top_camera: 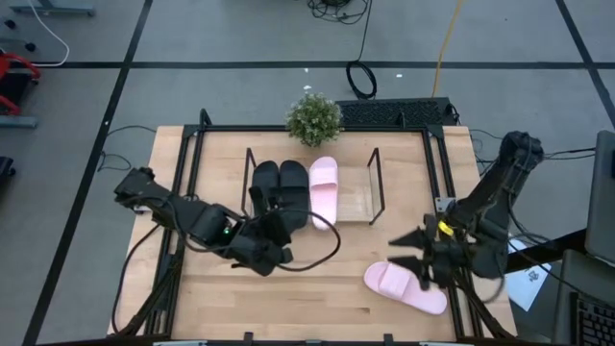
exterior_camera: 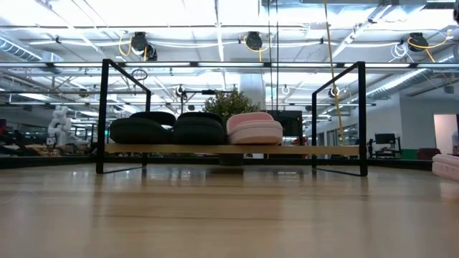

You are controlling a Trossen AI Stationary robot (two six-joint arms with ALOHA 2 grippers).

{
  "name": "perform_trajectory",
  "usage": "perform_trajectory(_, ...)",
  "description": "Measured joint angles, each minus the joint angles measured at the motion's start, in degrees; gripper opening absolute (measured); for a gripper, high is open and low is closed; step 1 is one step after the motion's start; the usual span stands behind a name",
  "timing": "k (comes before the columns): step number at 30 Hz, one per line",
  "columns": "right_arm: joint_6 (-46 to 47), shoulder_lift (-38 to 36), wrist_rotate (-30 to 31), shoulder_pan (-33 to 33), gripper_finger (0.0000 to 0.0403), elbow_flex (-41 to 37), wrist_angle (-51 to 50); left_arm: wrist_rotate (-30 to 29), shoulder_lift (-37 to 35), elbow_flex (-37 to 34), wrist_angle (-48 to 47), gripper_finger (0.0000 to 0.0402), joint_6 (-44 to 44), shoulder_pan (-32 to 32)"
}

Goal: Pick and place slides into the shelf
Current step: Put the pink slide on the shelf

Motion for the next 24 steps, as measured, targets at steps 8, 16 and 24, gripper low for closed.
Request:
perform_trajectory(8,23.2,1.4,0.0,10.1,0.0205,0.0,-15.1,-0.2,0.2,0.0,0.0,0.0202,-3.5,-1.1)
perform_trajectory(16,46.3,6.8,-13.3,12.4,0.0205,0.0,-29.4,-1.1,0.2,0.0,1.5,0.0202,-4.6,-0.8)
perform_trajectory(24,56.4,13.7,-23.0,12.4,0.0205,0.0,-33.8,-2.6,0.2,0.0,1.6,0.0202,-6.4,-0.6)
